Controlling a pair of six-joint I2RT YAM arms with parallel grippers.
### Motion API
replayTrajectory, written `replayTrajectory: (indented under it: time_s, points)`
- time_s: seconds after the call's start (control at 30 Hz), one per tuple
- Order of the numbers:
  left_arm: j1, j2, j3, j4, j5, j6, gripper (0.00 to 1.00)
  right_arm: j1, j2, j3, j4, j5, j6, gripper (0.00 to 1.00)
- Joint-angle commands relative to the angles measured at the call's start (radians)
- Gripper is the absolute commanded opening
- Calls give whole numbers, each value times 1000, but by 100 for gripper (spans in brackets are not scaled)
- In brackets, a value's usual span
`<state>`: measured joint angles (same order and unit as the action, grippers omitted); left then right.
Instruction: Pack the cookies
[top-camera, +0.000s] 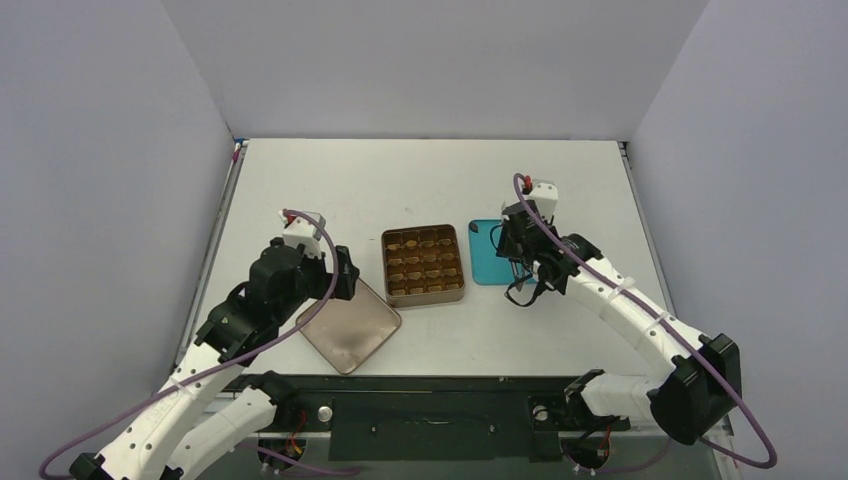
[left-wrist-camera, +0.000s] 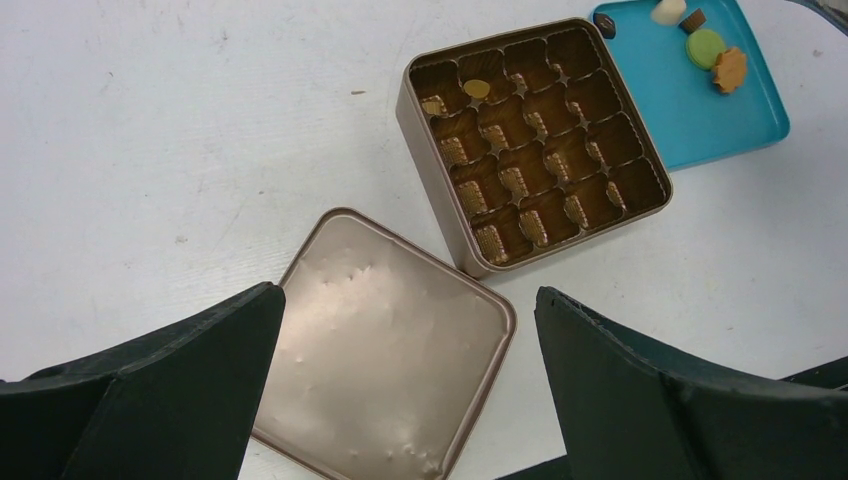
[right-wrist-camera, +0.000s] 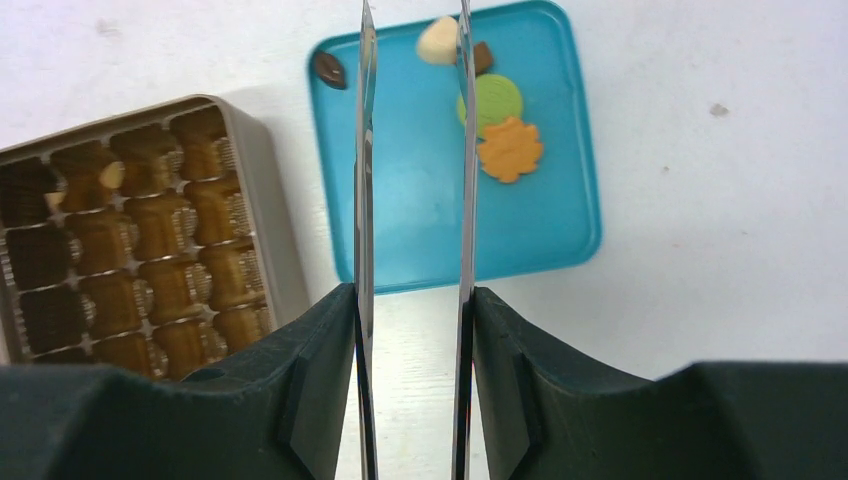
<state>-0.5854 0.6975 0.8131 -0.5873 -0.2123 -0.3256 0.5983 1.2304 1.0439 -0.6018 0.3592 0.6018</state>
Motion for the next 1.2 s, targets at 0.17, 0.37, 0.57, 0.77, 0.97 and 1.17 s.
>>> replayTrajectory:
  time_s: [0.17,0.37,0.57,0.77,0.97,1.17]
  points:
    - [4,22,12,38,34,3,97,-101,32,-52,71,-37,-57,41]
    - [11,14,10,42,40,5,97,-183,73,-69,114,-128,-95,41]
    - [21,17,10,47,59,5,97,-223,126,-57,134,-167,-122,41]
    - [35,25,10,52,80,4,97,-249,175,-44,157,-200,-132,41]
    - [42,27,11,53,86,2,97,-264,203,-38,178,-204,-135,41]
    - [45,24,11,54,89,2,97,-270,230,-35,197,-220,-133,41]
